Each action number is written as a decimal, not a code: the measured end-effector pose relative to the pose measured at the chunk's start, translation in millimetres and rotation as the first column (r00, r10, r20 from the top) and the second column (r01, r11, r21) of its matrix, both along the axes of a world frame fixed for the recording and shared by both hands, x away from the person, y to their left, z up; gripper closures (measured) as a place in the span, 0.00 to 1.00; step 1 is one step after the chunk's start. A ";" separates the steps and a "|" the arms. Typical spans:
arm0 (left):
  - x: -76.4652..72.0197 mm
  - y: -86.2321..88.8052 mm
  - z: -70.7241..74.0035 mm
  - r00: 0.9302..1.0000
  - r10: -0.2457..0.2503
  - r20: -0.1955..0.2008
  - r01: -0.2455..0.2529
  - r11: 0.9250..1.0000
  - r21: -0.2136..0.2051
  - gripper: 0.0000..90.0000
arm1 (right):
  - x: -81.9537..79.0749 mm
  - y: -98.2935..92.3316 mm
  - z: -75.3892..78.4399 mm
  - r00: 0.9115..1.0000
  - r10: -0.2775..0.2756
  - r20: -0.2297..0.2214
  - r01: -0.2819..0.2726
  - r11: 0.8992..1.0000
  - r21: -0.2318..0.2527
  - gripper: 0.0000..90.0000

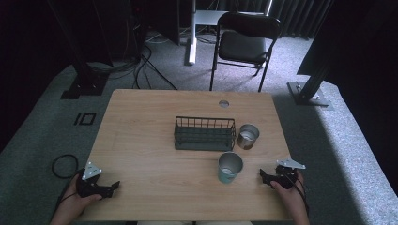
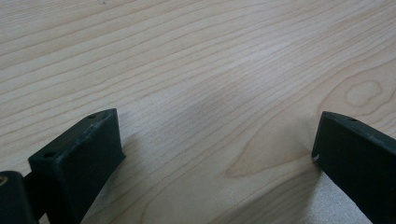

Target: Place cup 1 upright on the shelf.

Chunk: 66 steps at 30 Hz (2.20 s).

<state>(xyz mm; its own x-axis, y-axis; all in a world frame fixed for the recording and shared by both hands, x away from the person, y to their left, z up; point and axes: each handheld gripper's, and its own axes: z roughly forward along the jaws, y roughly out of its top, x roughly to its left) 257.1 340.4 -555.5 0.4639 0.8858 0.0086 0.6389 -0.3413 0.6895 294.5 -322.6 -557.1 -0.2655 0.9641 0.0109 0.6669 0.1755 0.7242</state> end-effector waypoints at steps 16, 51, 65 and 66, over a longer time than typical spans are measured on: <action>0.9 -4.0 0.3 1.000 -0.006 0.001 0.006 1.000 0.002 0.02 | 0.1 0.0 0.0 1.000 0.000 0.000 0.000 1.000 0.000 0.13; 14.2 -75.6 24.1 0.975 -0.210 0.076 0.214 0.976 -0.037 0.02 | 0.1 0.1 0.0 1.000 0.000 0.000 0.000 1.000 -0.001 0.13; 25.2 -110.2 28.4 0.946 -0.317 0.072 0.318 0.948 -0.017 0.02 | 0.0 0.1 0.0 1.000 0.000 0.000 0.000 1.000 0.000 0.13; 25.5 -112.8 28.7 0.943 -0.323 0.074 0.325 0.945 -0.020 0.02 | 0.0 0.1 0.0 1.000 0.001 0.000 -0.001 1.000 -0.001 0.13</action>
